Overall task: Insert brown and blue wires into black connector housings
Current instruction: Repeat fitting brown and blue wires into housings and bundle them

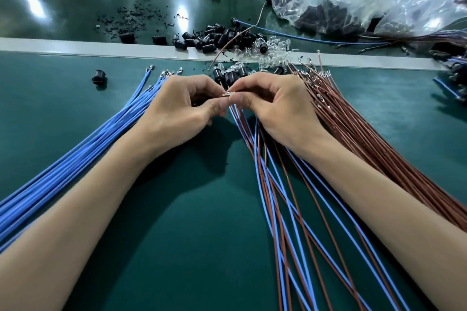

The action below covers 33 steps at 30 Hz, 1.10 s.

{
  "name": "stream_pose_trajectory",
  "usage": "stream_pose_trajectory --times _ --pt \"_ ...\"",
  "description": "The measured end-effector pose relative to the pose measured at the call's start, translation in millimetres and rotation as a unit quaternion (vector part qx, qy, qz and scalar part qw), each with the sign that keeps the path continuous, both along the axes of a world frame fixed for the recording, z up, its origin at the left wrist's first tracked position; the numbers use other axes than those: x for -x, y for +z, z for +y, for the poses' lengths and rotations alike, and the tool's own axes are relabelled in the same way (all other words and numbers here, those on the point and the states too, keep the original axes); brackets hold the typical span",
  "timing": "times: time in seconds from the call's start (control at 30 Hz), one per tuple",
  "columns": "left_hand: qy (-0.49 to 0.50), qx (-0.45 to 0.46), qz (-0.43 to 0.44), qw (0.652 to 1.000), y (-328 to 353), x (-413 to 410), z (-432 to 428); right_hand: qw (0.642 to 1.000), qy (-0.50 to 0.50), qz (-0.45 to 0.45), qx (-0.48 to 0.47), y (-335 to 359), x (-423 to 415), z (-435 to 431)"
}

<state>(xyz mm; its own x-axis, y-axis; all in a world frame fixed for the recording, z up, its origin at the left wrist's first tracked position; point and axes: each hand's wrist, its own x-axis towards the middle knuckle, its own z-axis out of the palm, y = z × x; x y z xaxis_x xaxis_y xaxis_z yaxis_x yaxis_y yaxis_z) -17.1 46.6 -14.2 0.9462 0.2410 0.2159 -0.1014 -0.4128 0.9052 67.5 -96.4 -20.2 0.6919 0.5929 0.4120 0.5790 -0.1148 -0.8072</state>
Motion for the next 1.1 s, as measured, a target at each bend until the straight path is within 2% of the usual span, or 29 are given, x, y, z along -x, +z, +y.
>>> stream_pose_trajectory --times 0.43,0.73,1.1 --pt "0.002 -0.031 -0.004 1.0 -0.2 1.4 2.7 0.999 -0.029 -0.024 0.009 2.4 3.3 1.0" --pt "0.008 -0.039 -0.004 0.999 -1.3 1.1 2.5 1.0 -0.026 0.001 0.01 4.7 3.8 -1.0" --pt "0.005 -0.028 -0.007 1.0 1.4 2.2 2.0 0.997 -0.021 -0.066 -0.022 4.8 7.7 0.7"
